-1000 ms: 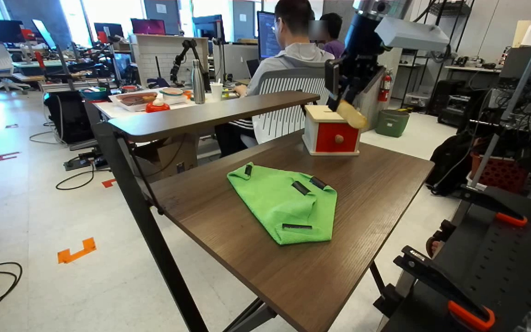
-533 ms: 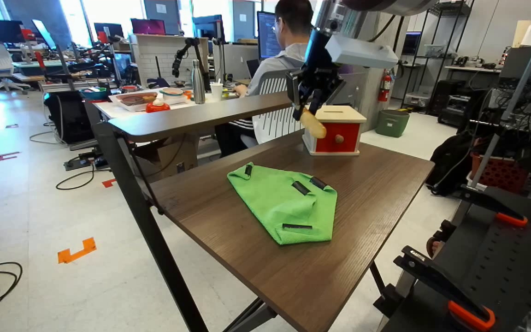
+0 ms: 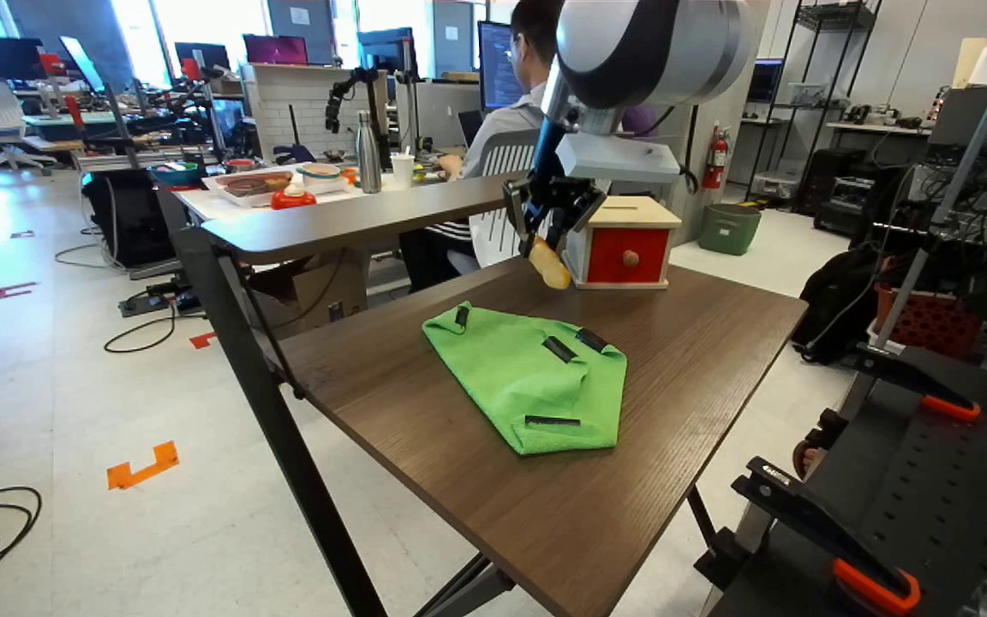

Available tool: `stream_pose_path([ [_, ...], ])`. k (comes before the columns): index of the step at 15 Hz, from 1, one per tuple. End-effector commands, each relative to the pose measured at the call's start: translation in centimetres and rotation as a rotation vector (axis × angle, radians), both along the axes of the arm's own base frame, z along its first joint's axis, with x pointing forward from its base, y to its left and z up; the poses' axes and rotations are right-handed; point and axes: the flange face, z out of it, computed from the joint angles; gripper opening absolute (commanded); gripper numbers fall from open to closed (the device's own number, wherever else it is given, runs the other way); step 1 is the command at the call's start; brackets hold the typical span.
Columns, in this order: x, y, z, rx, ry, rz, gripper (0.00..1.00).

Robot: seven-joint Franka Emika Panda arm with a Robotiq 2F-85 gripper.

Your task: Move the object forward toward the left

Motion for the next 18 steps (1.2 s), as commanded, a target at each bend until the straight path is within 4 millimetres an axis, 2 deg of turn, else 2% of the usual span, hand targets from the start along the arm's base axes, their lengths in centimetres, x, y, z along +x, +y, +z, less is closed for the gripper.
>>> stream_pose_path([
  [1, 2.1, -1.0, -2.2, -0.011, 0.005, -0.023, 0.13],
  [5, 2.8, -1.5, -4.3, -0.012, 0.035, -0.032, 0.13],
  [9, 2.6, -1.1, -5.4, 0.007, 0.086, -0.027, 0.13],
  [10, 2.6, -1.0, -5.5, 0.016, 0.101, -0.033, 0.35],
  [11, 2.6, -1.0, -5.5, 0.020, 0.109, -0.038, 0.63],
  [13, 2.6, -1.0, -5.3, 0.028, 0.126, -0.045, 0.70],
  [17, 2.2, -0.8, -3.9, 0.046, 0.142, -0.050, 0.99],
  [18, 1.9, -0.7, -3.4, 0.049, 0.137, -0.047, 1.00],
])
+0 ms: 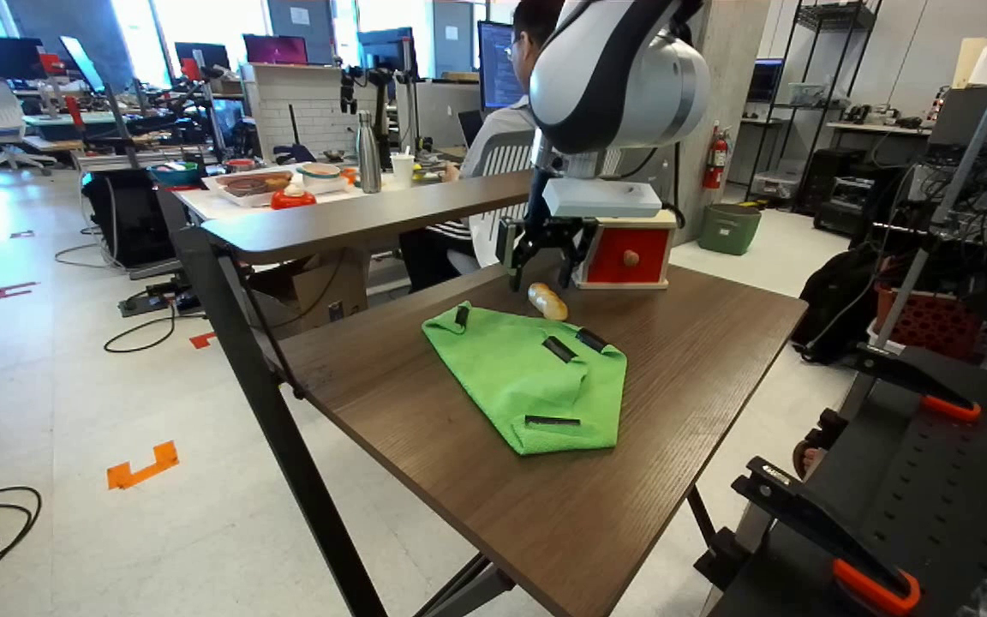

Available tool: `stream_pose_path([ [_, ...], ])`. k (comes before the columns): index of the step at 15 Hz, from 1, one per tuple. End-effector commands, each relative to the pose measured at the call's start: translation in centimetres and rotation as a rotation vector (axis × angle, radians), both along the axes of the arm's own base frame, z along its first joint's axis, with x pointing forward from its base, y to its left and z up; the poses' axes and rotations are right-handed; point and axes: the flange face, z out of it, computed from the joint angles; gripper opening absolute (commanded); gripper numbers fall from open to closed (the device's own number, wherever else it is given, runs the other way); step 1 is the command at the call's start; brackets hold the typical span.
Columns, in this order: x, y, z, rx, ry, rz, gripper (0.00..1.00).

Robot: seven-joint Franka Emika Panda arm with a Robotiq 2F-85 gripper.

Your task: Move the object forward toward the left

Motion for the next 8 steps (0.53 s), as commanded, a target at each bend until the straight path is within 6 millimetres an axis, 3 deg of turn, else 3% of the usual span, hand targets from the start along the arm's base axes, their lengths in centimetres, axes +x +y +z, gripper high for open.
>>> stream_pose_path([
  [1, -0.6, 0.5, 2.6, 0.042, 0.002, 0.000, 1.00],
  [3, -2.2, 1.4, 4.6, 0.063, -0.019, 0.037, 1.00],
  [5, -5.3, 2.7, 6.3, 0.101, 0.025, 0.143, 1.00],
  [6, -1.7, 2.2, 3.8, 0.058, -0.007, 0.067, 1.00],
  [8, -3.7, 3.0, 5.4, 0.081, 0.007, 0.117, 1.00],
])
